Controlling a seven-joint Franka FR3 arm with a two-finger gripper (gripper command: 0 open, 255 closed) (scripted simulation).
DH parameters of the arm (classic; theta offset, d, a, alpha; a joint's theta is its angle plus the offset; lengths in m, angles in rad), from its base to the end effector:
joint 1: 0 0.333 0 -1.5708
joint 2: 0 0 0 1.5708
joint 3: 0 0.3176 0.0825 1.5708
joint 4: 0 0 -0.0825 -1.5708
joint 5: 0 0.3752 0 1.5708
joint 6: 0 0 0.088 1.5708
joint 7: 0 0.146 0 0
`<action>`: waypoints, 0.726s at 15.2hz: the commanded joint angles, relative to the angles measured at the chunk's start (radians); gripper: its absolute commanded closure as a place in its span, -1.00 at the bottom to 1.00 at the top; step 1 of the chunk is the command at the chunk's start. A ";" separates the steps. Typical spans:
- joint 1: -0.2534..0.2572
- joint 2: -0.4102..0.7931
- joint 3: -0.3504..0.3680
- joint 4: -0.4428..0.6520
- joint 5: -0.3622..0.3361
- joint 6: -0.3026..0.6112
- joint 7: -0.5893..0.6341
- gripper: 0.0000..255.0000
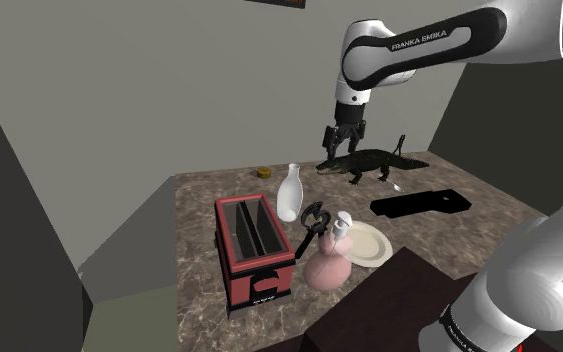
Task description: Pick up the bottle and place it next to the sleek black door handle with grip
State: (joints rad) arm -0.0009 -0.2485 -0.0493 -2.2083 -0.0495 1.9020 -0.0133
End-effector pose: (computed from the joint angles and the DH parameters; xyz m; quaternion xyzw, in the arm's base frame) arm 0.4589 -0.0291 0.4442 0.9994 -0.0088 -0.0295 0.0162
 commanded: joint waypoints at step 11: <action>-0.012 0.463 -0.013 0.319 0.045 0.160 -0.012 -1.00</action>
State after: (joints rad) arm -0.0116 0.1703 -0.0628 -1.9249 -0.0096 2.0513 -0.0245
